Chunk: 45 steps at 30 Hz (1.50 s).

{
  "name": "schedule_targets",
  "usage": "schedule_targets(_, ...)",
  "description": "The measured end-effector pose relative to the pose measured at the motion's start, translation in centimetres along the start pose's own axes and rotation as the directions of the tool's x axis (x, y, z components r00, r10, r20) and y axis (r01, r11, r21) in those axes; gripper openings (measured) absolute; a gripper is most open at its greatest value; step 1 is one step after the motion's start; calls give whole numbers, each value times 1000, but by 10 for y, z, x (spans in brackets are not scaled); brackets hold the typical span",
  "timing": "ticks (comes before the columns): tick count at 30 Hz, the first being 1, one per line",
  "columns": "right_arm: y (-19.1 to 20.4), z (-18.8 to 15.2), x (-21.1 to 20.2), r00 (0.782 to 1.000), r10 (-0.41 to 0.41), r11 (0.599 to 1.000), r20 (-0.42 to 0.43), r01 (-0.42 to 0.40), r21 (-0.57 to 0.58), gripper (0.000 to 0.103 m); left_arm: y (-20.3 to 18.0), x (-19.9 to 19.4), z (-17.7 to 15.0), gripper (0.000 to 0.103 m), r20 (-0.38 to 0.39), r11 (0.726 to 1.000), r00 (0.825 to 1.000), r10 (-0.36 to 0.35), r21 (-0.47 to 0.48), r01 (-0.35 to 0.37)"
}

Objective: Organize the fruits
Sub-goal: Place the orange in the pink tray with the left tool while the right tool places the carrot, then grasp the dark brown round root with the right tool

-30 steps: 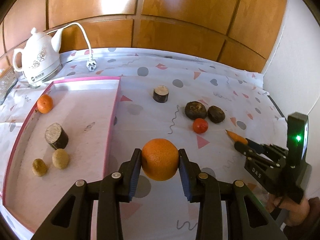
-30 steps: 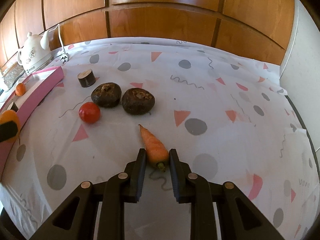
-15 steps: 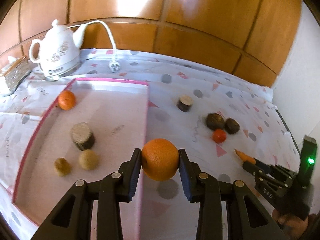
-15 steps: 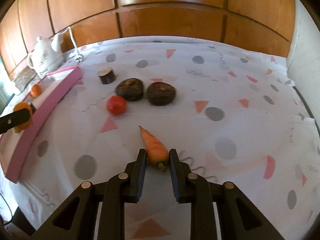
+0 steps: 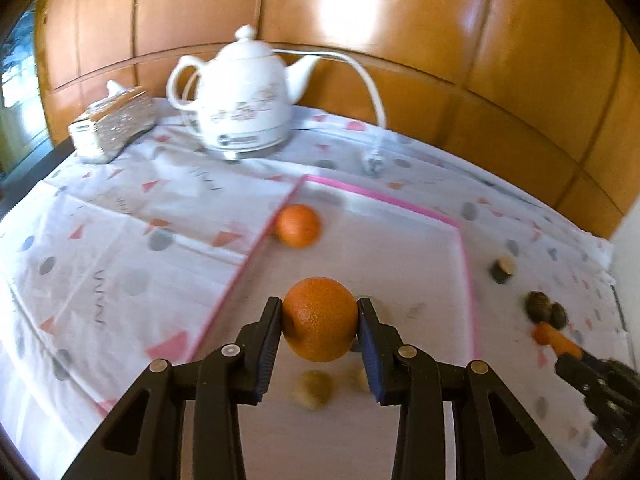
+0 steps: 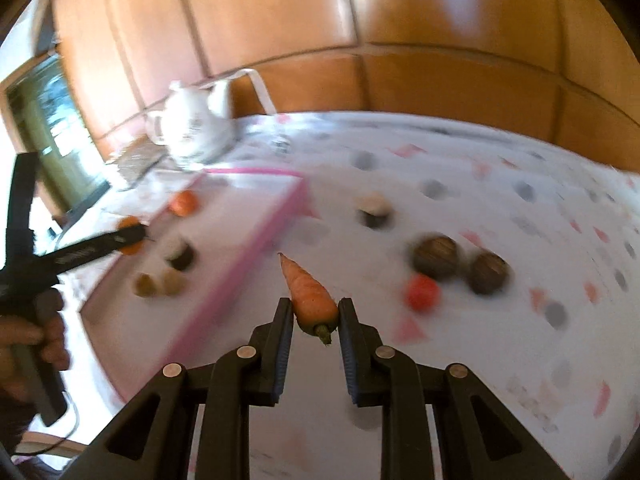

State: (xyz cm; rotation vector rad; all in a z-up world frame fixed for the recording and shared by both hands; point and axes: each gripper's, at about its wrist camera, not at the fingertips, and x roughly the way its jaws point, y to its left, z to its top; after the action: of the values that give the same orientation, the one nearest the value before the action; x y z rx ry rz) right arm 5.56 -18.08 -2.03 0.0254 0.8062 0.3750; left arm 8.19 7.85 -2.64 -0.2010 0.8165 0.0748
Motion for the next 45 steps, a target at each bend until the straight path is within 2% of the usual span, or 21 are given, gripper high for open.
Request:
schedule_targets(3, 29, 13, 9, 998, 59, 997, -6, -60, -44, 23, 10, 1, -1, 39, 1, 1000, 1000, 21, -20, -21)
schedule_targets(7, 62, 21, 27, 993, 116, 990, -33, -118, -79, 23, 14, -3, -4, 53, 9, 999, 999, 34, -34, -34)
schedule_targets(10, 81, 23, 41, 990, 124, 986, -61, -130, -102, 23, 13, -10, -7, 54, 18, 999, 999, 33, -39, -33)
schedule_targets(14, 90, 16, 47, 987, 133, 985, -88, -141, -98, 32, 10, -19, -11, 61, 31, 999, 999, 15, -50, -13)
schedule_targets(21, 76, 8, 39, 990, 120, 991, -74, -124, -44, 32, -1, -30, -13, 61, 51, 999, 999, -6, -33, 8)
schedule_targets(28, 49, 3, 23, 997, 70, 997, -33, -70, 14, 32, -15, -36, -14, 61, 57, 1000, 998, -25, 1, 25)
schedule_targets(45, -22, -15, 1, 998, -61, 987, -7, 62, 150, 32, -61, -39, -24, 61, 27, 990, 996, -85, 115, 82)
